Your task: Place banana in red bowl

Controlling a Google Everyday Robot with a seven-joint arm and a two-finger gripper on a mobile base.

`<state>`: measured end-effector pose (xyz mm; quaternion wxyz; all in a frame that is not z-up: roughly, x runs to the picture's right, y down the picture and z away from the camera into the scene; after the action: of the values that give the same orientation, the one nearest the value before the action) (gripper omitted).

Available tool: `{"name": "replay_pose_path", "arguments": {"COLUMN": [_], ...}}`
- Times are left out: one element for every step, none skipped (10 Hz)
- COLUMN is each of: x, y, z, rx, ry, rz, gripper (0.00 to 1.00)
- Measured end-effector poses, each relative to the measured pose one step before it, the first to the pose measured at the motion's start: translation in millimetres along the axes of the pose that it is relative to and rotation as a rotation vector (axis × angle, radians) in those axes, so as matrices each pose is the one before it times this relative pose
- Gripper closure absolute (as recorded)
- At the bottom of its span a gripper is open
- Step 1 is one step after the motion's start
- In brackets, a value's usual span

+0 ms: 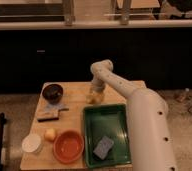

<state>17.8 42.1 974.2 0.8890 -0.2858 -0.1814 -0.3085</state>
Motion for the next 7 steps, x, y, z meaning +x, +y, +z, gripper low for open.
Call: {"name": "replay_pose_path", "arguments": {"x": [0.42,0.24,-0.20,-0.35,-0.35,-0.70,-1.27], "y": [-0.14,0.36,0.48,0.22,0.34,0.66,0.57], "z": [0.27,0.63,-0.32,-1.63,-0.96,-3.17,-3.64], "rx": [-0.00331,-0.00419,-0.00205,-0.00101,-0.00076,0.00001,0.00013], "ry": [-0.00134,-0.00203,-0.00157,0.00013,-0.00009,0.00100,0.00073], "rz": [0.00003,-0.00035,-0.00115,-0.00184,-0.00174,-0.00328,-0.00369], "gripper": [0.63,0.74,0.85,0.94,0.99,1.00,1.00]}}
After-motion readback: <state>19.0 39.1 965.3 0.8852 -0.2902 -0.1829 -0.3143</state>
